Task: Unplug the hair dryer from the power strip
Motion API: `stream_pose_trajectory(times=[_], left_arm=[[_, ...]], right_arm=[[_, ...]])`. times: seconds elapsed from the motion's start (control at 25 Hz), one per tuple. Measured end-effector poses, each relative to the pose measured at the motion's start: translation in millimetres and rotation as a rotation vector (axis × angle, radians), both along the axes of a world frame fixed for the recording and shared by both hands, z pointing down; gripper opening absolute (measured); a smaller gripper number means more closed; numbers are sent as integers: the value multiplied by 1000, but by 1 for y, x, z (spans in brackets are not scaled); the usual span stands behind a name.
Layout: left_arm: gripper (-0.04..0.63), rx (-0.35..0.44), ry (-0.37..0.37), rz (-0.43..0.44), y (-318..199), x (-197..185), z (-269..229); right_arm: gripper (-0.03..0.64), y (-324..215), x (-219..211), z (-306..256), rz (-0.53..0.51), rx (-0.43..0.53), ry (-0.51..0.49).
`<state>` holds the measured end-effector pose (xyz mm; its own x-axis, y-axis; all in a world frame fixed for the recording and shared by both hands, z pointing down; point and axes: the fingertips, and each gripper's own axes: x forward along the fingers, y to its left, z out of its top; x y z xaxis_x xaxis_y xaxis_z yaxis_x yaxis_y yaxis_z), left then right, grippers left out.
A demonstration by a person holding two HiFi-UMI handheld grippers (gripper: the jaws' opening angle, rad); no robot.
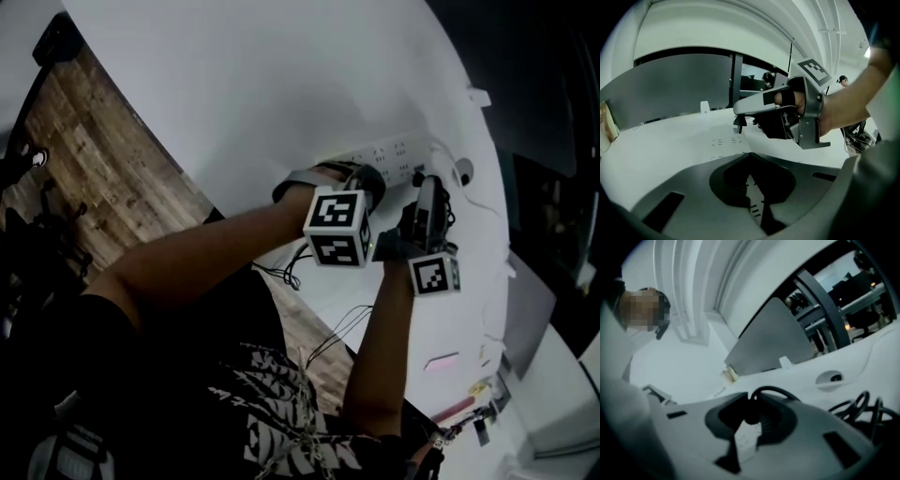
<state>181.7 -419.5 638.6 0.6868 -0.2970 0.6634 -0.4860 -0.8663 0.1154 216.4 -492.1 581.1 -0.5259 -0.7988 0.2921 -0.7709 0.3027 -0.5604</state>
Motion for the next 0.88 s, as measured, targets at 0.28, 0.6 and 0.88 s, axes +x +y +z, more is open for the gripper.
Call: stream_pose_trajectory(times=[0.28,0.6,0.88], left_arm=[[26,-17,-24,18,-1,2,1],[26,-30,-18,29,2,1,1],[26,-31,-17,36,3,1,2]], right_arm=[[75,-10,-11,19,-53,19,145],[95,-4,-21,24,-110,148,444],[89,5,-44,28,-197,331,723]])
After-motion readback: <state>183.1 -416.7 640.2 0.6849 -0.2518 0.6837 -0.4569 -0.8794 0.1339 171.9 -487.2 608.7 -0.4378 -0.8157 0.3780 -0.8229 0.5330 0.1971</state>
